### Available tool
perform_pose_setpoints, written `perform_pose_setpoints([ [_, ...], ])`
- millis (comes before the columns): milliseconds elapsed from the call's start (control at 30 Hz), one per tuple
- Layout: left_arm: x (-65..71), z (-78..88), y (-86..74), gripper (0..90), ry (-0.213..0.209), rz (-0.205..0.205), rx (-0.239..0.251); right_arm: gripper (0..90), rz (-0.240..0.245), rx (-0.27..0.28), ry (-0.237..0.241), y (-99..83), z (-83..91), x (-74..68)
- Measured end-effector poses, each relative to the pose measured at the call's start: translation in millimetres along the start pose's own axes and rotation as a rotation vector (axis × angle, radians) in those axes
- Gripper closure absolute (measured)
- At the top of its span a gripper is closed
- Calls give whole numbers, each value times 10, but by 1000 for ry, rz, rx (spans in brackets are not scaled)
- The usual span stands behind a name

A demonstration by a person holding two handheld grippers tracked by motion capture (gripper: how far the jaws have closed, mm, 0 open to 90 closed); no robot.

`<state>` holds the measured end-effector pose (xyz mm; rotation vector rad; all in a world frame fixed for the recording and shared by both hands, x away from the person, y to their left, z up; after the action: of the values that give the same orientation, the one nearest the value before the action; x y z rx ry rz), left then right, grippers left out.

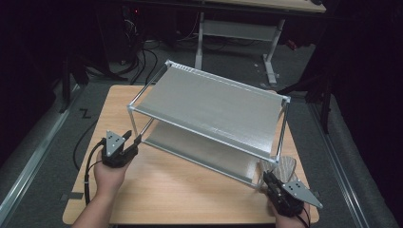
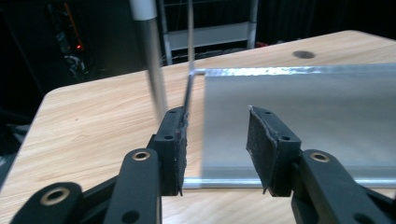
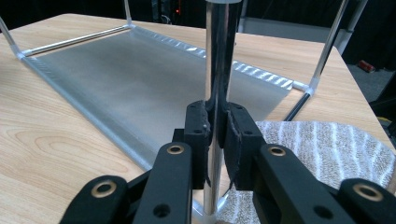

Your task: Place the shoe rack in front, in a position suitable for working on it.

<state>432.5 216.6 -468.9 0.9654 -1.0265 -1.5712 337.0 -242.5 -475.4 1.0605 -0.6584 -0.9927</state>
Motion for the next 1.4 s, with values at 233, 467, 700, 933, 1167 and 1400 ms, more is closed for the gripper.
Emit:
perform_pose_setpoints([
  [233,-166,-305,72,592,40,1,-15,801,-2,-1,-2,0,-6,-1],
  [467,-233,-491,149,729,47,38,-28,801,-6,5,-5,-1,-21,-13],
  [700,-280,-386,114,805,47,20,-32,801,-5,10,-3,-2,-37,-20],
  [933,-361,-26,-53,801,69,-9,6,797,-21,11,10,15,-101,-36],
  [1167,-442,283,-177,802,91,8,16,791,-21,5,28,48,-243,-56],
  [1400,-449,553,-282,802,97,14,26,751,-47,-26,34,94,-494,-42],
])
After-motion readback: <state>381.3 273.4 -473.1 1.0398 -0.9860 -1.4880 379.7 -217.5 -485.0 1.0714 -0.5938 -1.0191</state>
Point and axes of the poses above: each handheld gripper's, and its own axes: z roughly backward along the jaws, y roughly out of its top, x roughly to its right, the point moved 8 cm from there along -z, roughly forward along the jaws, and after that the axes turned 5 degrees about y, right-handed, at the moved point
